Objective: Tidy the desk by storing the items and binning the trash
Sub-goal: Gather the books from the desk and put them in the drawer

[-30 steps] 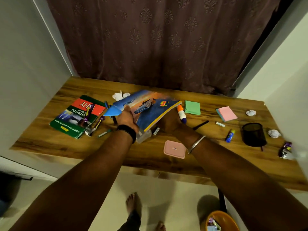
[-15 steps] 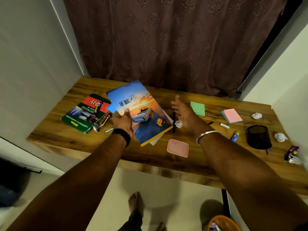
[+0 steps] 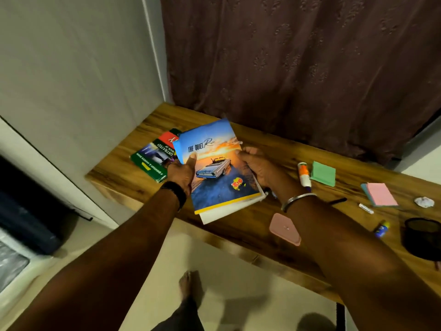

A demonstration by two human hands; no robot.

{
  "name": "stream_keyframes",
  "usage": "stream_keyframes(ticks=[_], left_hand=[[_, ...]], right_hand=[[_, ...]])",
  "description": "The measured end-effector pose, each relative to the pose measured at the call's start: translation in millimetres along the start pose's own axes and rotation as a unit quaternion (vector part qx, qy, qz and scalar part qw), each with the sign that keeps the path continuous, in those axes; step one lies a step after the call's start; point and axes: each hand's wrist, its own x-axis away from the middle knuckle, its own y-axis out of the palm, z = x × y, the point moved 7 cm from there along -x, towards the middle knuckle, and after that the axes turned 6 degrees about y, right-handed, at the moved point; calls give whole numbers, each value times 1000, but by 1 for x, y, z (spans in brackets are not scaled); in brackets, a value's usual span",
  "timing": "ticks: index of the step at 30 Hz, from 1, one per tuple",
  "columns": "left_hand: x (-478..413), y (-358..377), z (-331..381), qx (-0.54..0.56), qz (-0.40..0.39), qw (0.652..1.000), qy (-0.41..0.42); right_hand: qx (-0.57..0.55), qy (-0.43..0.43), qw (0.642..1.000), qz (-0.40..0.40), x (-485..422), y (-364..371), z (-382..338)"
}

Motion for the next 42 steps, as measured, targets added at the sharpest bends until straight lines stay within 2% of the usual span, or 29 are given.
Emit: stream_keyframes(ticks=[6,10,11,13,15,16,17,20,22,24,26,29,30,33,37,39,42], left_hand=[[-80,-70,26,-74,34,996,-32],[-145,-116,30,-38,54,997,-44],[-152,-120,36,-55,51,996,-49],[-148,-137,63,-86,95,991,-45],[-162,-157,75,-166,114,979,-32],[-191,-178,58,-173,141,974,-46],[-208,-186,50,-193,138,970,-59],[-235,-188,41,-216,110,966,-88],[-247,-185,42,-251,89,961,-77],[-260,-182,43,-313,68,946,-48],[-269,-179,43,-371,35,928,-22],[-279,-166,47,-454,-20,890,25],[-285,-159,47,-487,-43,870,56],[-287,-133,60,-539,-83,828,130],[-294,-109,65,-562,-109,803,166],[-305,-109,57,-565,-111,805,145],[-308,-107,46,-577,-94,803,112]], right_hand=[[32,57,998,6,-49,60,5],[256,-27,966,34,-93,102,-6],[268,-41,962,31,-110,115,-4],[356,-59,933,-18,-133,147,0],[463,-109,878,-55,-163,181,15],[513,-131,844,-83,-169,200,22],[536,-158,823,-97,-169,217,22],[546,-156,816,-107,-136,244,-12],[592,-202,771,-118,-130,255,-19],[654,-174,733,-72,-149,241,-10],[654,-116,747,2,-171,221,15],[658,-86,748,-5,-202,203,55],[654,-59,754,-19,-185,203,37],[649,-55,759,16,-174,193,22],[569,51,818,67,-176,169,42],[523,78,844,88,-176,165,50],[390,134,900,144,-182,165,61]])
